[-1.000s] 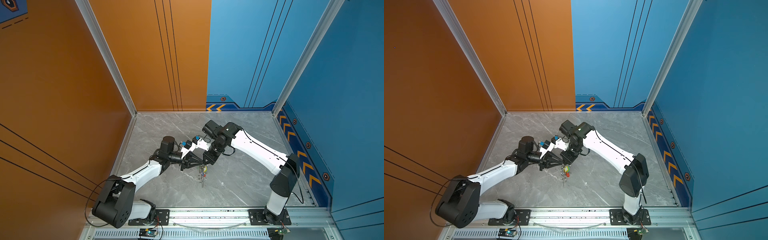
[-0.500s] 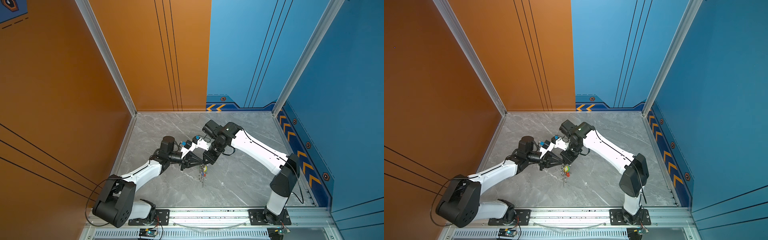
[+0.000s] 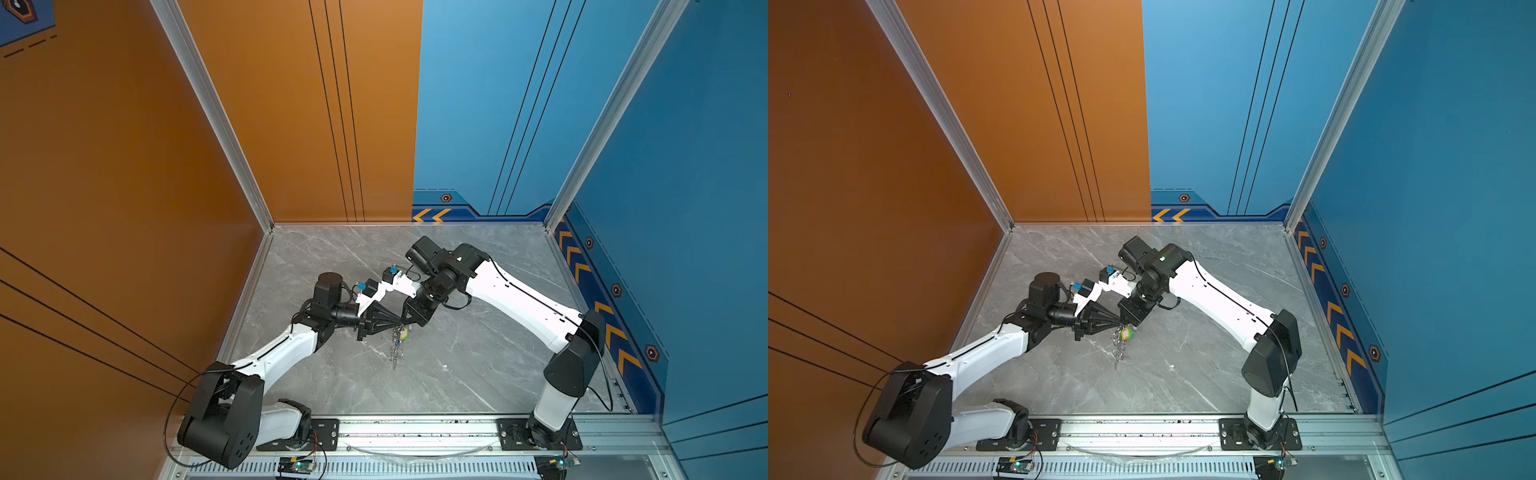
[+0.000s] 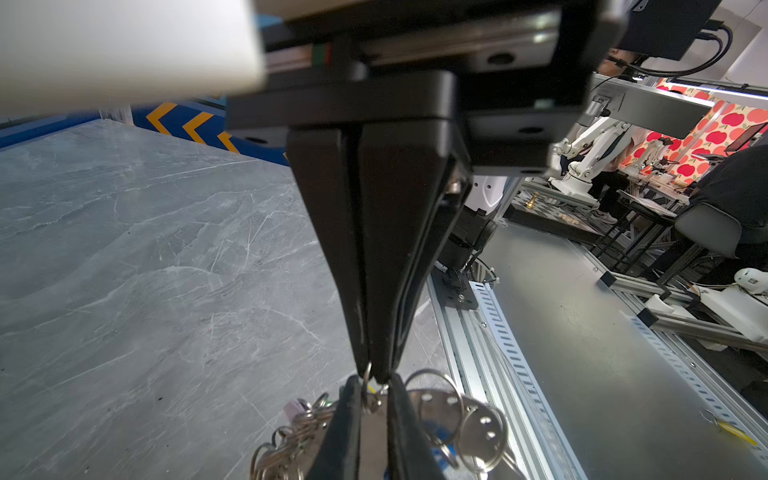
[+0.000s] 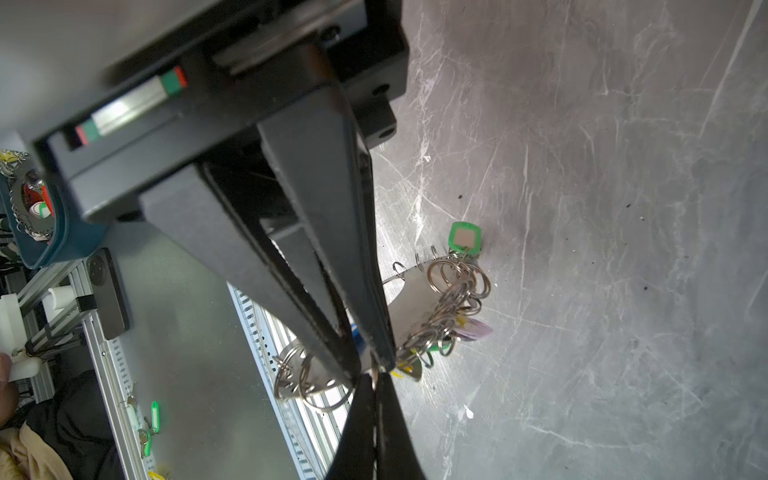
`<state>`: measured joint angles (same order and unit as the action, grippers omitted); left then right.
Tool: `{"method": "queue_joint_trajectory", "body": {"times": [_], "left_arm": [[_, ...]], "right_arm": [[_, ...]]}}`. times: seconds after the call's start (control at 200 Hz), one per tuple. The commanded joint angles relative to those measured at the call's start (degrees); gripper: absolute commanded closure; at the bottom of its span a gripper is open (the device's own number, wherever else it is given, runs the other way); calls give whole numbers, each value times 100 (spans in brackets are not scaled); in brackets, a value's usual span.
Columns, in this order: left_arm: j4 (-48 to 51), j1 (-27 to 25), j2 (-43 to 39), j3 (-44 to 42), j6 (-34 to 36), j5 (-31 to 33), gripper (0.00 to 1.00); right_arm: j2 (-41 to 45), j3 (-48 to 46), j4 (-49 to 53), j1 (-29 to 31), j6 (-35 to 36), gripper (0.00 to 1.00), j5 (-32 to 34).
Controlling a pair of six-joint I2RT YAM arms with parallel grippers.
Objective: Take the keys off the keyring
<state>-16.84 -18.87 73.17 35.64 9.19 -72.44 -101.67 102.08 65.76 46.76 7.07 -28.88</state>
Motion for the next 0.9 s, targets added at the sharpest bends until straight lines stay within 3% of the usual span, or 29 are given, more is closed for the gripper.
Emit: {"method": "queue_joint_trajectory", "body": {"times": [0.0,0.541,0.896], "left_arm": [[161,55,-103,-89,-70,81,86],[157,-64,75,29,-188,-205,89],[159,-41,135,69,-217,-354,100]], "right_arm": [[275,-62,-229,15,33,100,-265],[121,-138,-842,114,-201,100,-185],[366,-390,-1566,140,-449,100,275]]}}
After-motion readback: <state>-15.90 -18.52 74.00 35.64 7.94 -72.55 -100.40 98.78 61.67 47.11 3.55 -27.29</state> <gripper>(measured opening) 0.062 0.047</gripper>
